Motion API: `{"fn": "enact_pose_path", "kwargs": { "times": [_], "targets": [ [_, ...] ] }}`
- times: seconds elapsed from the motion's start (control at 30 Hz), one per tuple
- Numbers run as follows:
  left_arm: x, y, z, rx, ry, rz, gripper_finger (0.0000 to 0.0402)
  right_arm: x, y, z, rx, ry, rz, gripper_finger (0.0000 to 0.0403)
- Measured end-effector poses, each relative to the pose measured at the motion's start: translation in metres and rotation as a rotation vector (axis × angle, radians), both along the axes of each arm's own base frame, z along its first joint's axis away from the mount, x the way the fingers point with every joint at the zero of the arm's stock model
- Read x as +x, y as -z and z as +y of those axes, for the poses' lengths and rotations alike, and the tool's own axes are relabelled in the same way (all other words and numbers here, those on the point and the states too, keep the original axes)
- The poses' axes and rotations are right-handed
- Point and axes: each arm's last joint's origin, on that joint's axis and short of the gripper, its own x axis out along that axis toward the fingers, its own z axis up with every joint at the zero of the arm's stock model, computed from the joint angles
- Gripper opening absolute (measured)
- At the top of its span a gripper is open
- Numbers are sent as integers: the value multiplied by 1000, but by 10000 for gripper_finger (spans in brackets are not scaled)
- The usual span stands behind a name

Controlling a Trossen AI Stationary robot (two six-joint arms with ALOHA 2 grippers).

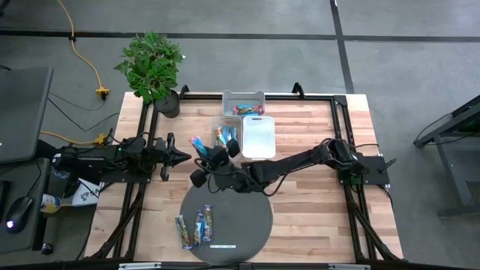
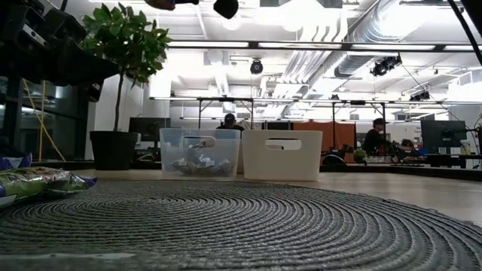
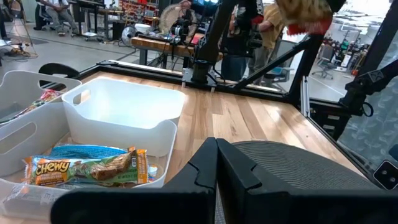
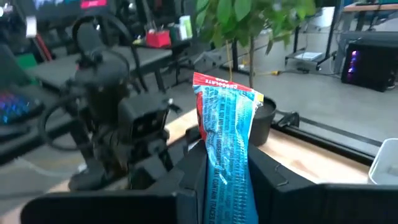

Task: Pick and place Granola Bars by type
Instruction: Put the red granola bar into the gray bin

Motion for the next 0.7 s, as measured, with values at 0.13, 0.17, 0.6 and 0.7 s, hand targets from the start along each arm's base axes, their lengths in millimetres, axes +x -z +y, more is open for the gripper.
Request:
{"fn": "enact_pose_path", "kwargs": {
  "times": [0.13, 0.17, 0.6, 0.7],
  "targets": [
    [0, 0, 0, 0, 0, 0, 0, 1, -4, -7, -4, 63, -46, 62],
    [0, 0, 0, 0, 0, 0, 0, 1, -5, -9, -7, 80, -53, 62],
    [0, 0, 0, 0, 0, 0, 0, 4, -29, -76, -23, 236, -167, 62],
    [0, 0, 0, 0, 0, 0, 0, 2, -34, -96, -27, 241, -151, 62]
  ]
}}
